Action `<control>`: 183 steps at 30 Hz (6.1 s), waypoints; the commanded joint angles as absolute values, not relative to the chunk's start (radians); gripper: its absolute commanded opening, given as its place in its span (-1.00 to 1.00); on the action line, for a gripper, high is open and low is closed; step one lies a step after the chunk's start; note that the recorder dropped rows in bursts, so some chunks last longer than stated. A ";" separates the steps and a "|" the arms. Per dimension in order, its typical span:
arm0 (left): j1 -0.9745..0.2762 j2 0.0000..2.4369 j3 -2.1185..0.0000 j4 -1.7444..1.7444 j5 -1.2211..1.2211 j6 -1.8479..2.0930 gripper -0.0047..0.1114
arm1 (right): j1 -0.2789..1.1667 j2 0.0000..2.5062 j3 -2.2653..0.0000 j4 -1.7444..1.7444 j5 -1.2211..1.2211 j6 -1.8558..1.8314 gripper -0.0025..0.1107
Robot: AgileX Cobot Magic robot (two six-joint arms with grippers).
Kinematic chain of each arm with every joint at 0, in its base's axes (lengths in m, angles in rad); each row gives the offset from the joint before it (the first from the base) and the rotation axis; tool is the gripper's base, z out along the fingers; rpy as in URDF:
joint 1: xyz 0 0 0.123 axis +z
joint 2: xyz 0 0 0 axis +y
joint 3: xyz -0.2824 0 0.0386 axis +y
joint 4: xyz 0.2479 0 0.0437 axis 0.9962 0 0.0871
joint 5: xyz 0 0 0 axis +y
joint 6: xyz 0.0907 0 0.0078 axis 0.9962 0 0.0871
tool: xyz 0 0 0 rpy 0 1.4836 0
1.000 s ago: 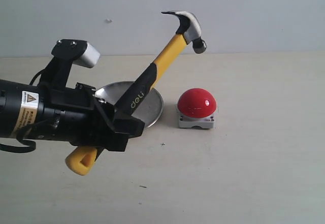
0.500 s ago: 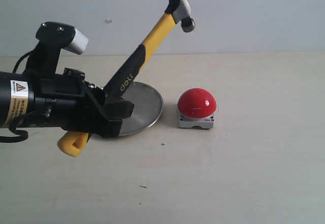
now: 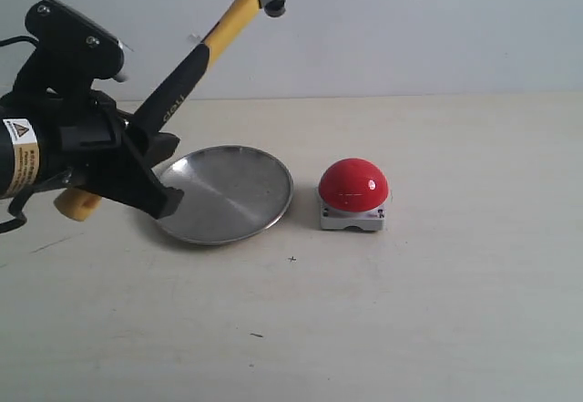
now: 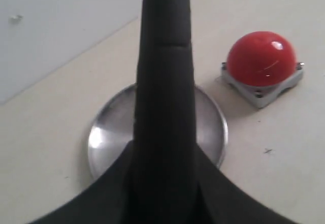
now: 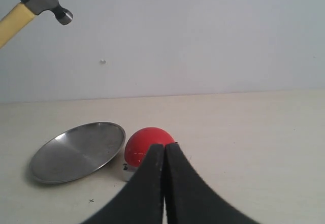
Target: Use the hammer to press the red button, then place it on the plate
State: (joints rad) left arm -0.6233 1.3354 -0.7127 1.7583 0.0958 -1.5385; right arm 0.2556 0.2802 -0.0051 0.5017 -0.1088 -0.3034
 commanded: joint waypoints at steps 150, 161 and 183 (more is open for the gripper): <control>-0.608 1.345 -0.867 -0.289 0.250 0.083 -0.92 | 0.256 0.275 0.000 0.498 -0.048 -0.311 -0.96; -0.399 1.345 -0.824 -1.048 0.463 0.780 -0.92 | 0.256 0.275 0.000 0.498 -0.048 -0.311 -0.96; -0.169 1.536 -0.659 -1.744 0.725 1.452 -0.92 | 0.256 0.275 0.000 0.498 -0.048 -0.311 -0.96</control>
